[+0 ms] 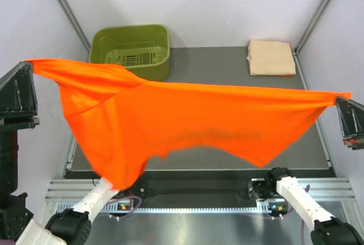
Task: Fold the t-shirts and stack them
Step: Flatten the tshirt out
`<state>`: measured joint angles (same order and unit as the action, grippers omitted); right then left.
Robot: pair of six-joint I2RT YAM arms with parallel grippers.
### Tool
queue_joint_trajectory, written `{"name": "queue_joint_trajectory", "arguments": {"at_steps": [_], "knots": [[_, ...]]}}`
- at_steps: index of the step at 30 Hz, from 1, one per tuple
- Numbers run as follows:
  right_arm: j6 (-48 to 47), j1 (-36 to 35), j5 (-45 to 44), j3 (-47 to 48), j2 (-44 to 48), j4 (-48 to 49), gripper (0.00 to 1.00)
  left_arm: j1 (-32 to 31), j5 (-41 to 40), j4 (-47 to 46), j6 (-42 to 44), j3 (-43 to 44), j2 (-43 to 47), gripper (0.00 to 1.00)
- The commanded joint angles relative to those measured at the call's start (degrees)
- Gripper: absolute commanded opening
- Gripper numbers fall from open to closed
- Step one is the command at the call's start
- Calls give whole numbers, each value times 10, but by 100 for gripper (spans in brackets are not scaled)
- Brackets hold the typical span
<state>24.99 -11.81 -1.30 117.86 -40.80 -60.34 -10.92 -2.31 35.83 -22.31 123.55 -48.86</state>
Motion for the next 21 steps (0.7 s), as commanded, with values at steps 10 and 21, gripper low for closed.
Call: {"name": "queue_joint_trajectory", "arguments": {"at_steps": [10,21], "knots": [[-6,4,-39,-285,-23,37,0,3,60,-51,14,-293,-46,0],[-23,7,-87,-590,-170,375,0,4,70,-250,58,-580,-233,0]]}}
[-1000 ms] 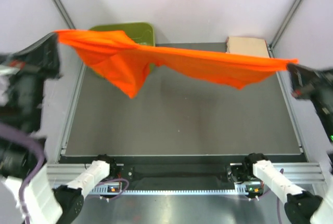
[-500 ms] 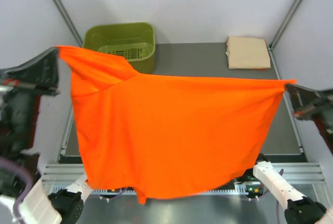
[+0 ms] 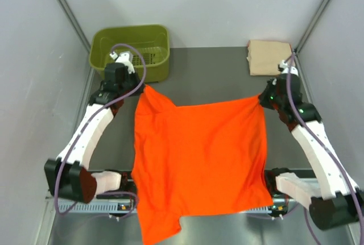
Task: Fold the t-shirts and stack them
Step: Flatten the tshirt out
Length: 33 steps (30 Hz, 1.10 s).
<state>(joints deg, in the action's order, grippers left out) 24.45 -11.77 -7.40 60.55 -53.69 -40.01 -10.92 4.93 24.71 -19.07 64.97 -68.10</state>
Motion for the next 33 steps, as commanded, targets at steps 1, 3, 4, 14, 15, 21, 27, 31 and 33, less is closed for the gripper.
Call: {"name": "queue_joint_trajectory", "arguments": {"at_steps": [1,3,4,14,15,21,27,31,33], "knots": [[-22,9,-25,-20,-66,197,0,4,-5,-150,31,11,-63,0],[-27,17,-26,-9,-147,222,0,5,-18,-170,38,30,-134,0],[-28,20,-25,0,-176,241,0,5,-19,-172,46,55,-159,0],[-39,59,24,198,-464,238,0,10,0,-169,83,232,-374,0],[-41,61,24,204,-470,238,0,11,-2,-168,86,244,-384,0],[-60,80,48,242,-524,238,4,16,-5,-157,94,281,-419,0],[-76,90,56,289,-558,190,4,17,-5,-143,96,279,-404,0],[-77,96,62,316,-570,108,4,17,2,-132,93,250,-363,0],[-78,97,65,314,-568,89,4,17,3,-131,87,213,-328,0]]}}
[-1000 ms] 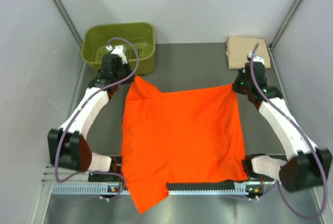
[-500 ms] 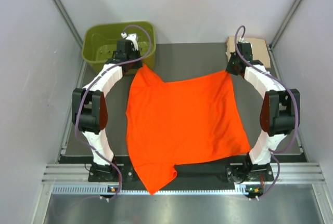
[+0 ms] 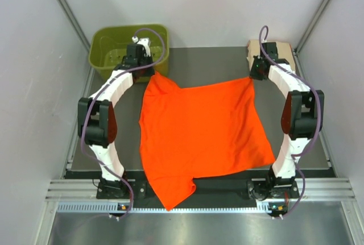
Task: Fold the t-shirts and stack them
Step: Flatten the tshirt out, then fold the tshirt
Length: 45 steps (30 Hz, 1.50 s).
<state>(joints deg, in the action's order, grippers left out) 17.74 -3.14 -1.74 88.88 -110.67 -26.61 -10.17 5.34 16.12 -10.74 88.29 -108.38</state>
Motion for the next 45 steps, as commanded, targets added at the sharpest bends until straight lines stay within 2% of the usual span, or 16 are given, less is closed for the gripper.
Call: {"name": "queue_joint_trajectory", "arguments": {"at_steps": [1,9,13,25,37,43,44,45], "knots": [[-14,10,9,16,13,-49,4,9,-2,-44,2,-34,89,0],[-33,15,15,-45,64,-74,6,8,19,-35,-16,-167,216,0],[-39,17,5,-74,89,-76,6,4,35,-20,-29,-188,241,0],[-39,25,13,-131,136,-84,10,-1,34,15,-60,-312,397,0],[-40,25,14,-174,131,-82,12,-8,56,65,-85,-395,475,0],[-23,25,-13,-202,142,-104,13,-13,63,81,-138,-438,519,0],[-16,25,-16,-207,145,-109,13,-13,65,90,-154,-447,523,0],[-13,25,-16,-215,156,-114,18,-13,77,94,-162,-450,527,3]]}}
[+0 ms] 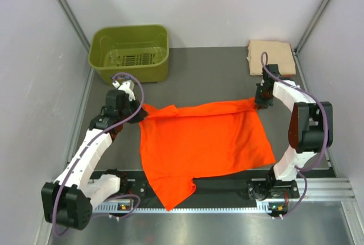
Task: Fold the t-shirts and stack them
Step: Fold the tshirt
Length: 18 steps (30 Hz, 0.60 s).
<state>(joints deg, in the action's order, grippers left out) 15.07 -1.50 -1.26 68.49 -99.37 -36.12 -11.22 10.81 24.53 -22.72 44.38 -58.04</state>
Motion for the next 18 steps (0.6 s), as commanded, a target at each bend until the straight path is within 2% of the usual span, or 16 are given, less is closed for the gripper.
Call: {"name": "queue_joint_trajectory", "arguments": {"at_steps": [1,2,3,5,6,7,9,12,16,18], "knots": [[16,9,-20,-15,46,-28,24,-3,27,16,-58,-15,29,12],[18,9,-22,-17,51,-29,29,-5,31,20,-64,-16,33,25],[17,9,-21,-19,59,-24,39,-5,26,33,-65,-13,38,41],[13,9,-23,-13,66,2,49,-6,10,44,-51,3,50,54],[15,9,-28,-6,67,10,60,-5,-1,48,-39,11,54,57],[20,10,-23,1,66,16,64,-6,-30,51,-17,25,54,61],[28,9,11,19,55,35,66,-4,-62,54,-1,37,43,63],[37,9,52,38,30,43,66,-3,-88,44,29,68,-23,60],[29,8,72,36,17,75,66,3,-64,35,88,148,-150,58],[29,9,84,50,1,76,67,11,-60,32,98,167,-181,57]]}}
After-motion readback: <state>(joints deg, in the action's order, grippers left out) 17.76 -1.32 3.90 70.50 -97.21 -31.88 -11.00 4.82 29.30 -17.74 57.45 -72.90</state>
